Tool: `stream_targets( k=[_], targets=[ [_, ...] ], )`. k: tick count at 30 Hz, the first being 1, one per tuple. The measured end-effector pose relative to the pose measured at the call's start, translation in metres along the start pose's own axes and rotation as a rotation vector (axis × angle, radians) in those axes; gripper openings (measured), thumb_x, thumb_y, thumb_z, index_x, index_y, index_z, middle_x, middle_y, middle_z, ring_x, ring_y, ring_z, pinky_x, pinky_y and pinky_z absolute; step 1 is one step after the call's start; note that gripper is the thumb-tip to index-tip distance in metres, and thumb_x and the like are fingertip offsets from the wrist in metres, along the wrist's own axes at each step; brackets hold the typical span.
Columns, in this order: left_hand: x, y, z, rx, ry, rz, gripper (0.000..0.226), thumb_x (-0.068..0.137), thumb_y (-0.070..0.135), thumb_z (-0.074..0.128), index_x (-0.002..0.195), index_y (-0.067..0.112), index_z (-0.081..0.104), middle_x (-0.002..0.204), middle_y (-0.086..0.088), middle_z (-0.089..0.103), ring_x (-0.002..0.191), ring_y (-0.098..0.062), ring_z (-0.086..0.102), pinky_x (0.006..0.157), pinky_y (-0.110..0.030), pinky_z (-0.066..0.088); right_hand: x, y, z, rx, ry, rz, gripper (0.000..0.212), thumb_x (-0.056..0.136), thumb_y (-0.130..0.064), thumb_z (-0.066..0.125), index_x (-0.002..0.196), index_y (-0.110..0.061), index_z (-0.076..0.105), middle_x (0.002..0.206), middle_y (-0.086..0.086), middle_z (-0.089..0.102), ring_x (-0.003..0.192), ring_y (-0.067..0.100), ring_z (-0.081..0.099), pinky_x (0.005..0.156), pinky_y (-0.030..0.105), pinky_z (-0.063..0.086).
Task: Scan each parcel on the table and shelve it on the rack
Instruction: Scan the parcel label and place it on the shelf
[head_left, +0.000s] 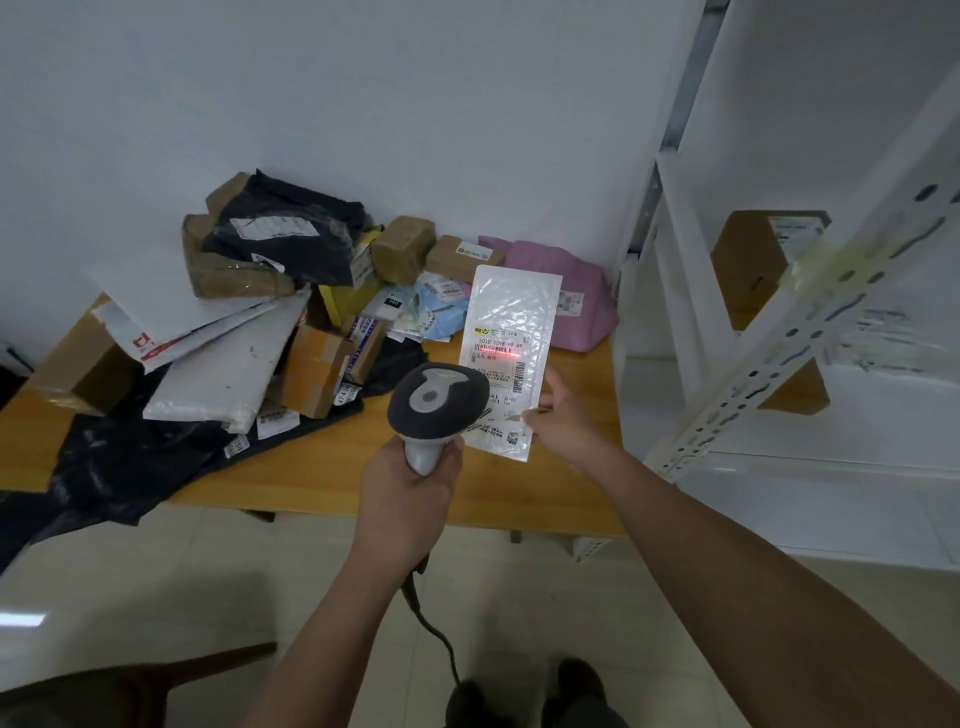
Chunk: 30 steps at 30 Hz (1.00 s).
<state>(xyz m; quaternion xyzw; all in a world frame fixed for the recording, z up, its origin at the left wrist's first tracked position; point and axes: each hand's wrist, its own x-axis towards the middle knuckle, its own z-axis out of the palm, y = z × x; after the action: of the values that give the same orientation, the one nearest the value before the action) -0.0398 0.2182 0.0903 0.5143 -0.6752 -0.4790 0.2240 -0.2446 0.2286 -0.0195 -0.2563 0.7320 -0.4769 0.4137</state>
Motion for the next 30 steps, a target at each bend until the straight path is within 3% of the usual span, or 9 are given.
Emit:
stream_targets(
  k=[5,10,13,19,24,30],
  targets=[
    [-0.019,0.009,0.000,0.012,0.056,-0.022,0.042,0.094,0.027,0.062,0.062,0.004,0.047,0.047,-0.004,0.045,0.037,-0.009,0.037,0.038,-0.016,0.030,-0.001,-0.003,-0.004,0.007,-0.050,-0.022,0.064,0.090,0.008,0.054,0.137,-0.034,0.040,0.110,-0.003,0.064,0.097,0.013,0.066,0.076,0.034,0.060],
    [-0.042,0.012,0.006,0.048,0.071,-0.023,0.042,0.093,0.030,0.062,0.063,0.004,0.048,0.051,-0.009,0.048,0.043,-0.014,0.040,0.043,-0.019,0.032,-0.005,0.001,-0.004,0.010,-0.126,-0.001,0.065,0.089,0.009,0.054,0.128,-0.042,0.042,0.110,-0.003,0.065,0.099,0.015,0.067,0.081,0.040,0.060],
    [-0.053,0.008,0.016,0.021,0.068,-0.052,0.039,0.091,0.032,0.064,0.067,0.006,0.049,0.054,-0.008,0.051,0.046,-0.015,0.043,0.046,-0.024,0.037,-0.013,0.009,-0.007,-0.016,-0.185,0.034,0.063,0.088,0.010,0.054,0.131,-0.034,0.045,0.115,0.001,0.064,0.101,0.018,0.066,0.077,0.039,0.060],
    [-0.071,-0.001,0.038,-0.060,0.053,-0.068,0.036,0.093,0.026,0.064,0.070,0.002,0.050,0.053,-0.010,0.050,0.037,-0.007,0.042,0.037,-0.016,0.035,-0.049,0.033,-0.035,-0.163,-0.226,0.150,0.053,0.089,0.007,0.058,0.136,-0.016,0.049,0.120,0.007,0.064,0.097,0.018,0.062,0.067,0.025,0.055],
    [-0.077,-0.017,0.061,-0.133,0.023,0.027,0.043,0.095,0.025,0.061,0.065,-0.004,0.051,0.049,-0.011,0.049,0.037,-0.010,0.043,0.037,-0.020,0.035,-0.101,0.079,-0.077,-0.262,-0.144,0.210,0.044,0.085,0.009,0.060,0.126,-0.006,0.060,0.120,0.012,0.066,0.107,0.027,0.065,0.084,0.038,0.056],
    [-0.097,-0.040,0.102,-0.207,-0.115,0.060,0.035,0.096,0.016,0.059,0.072,-0.008,0.055,0.054,-0.019,0.050,0.042,-0.014,0.044,0.039,-0.019,0.035,-0.183,0.161,-0.129,-0.264,0.031,0.485,0.038,0.081,0.012,0.065,0.116,-0.003,0.066,0.112,0.013,0.069,0.096,0.028,0.068,0.073,0.036,0.058]
  ],
)
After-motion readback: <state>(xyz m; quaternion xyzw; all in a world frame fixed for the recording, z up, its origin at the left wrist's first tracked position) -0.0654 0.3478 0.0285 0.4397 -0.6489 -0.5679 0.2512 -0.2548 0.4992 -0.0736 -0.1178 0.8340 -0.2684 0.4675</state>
